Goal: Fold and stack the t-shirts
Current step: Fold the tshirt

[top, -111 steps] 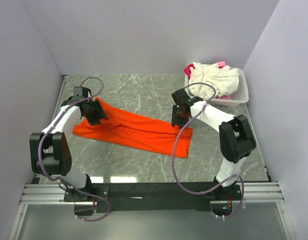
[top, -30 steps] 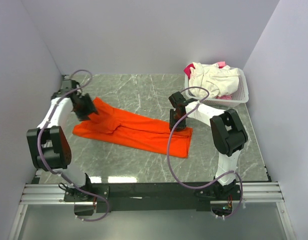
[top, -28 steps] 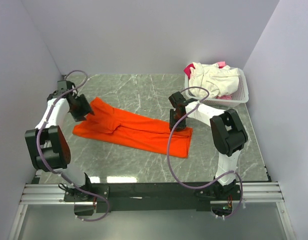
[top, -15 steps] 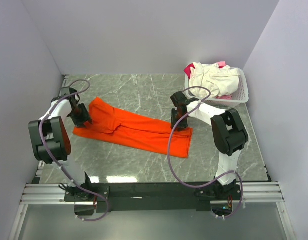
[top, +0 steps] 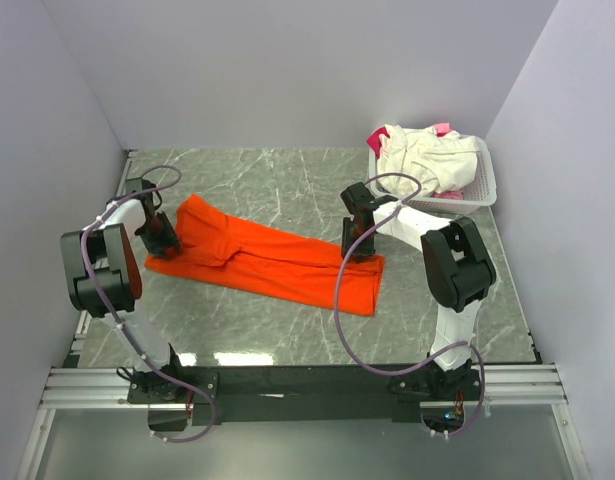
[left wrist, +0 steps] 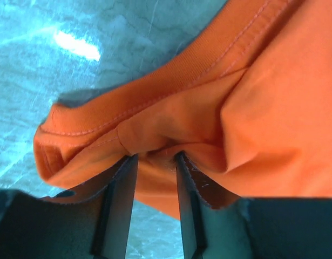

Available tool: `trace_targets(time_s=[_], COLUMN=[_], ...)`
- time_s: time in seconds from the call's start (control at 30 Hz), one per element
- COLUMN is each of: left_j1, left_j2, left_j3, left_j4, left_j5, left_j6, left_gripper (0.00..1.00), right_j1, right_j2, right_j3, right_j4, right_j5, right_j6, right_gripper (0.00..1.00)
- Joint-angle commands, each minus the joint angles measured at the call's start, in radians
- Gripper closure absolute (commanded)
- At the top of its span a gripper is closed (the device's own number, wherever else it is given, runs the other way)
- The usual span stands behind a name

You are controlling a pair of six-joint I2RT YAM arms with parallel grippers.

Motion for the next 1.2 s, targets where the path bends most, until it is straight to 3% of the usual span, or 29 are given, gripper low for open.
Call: trace_targets(time_s=[0.0, 0.53, 1.17], left_j1=[0.003, 0.003, 0.002], left_j2=[0.020, -0.019, -0.066], left_j3=[0.035, 0.015, -0.005], left_j4=[0.039, 0.010, -0.004], left_j5=[-0.001, 0.043, 0.095], left_j6=[0.015, 0.004, -0.029], left_gripper=[0.60, 0.83, 0.74], right_j1=[-0.008, -0.010, -0.014], right_j2=[0.013, 0.019, 0.018], right_j3=[0.027, 0.028, 0.021], right_j4=[-0.013, -0.015, -0.004], right_j5=[0.012, 0.014, 0.007], right_j6=[-0.007, -0.003, -0.013], right_gripper=[0.57, 0.57, 0.57])
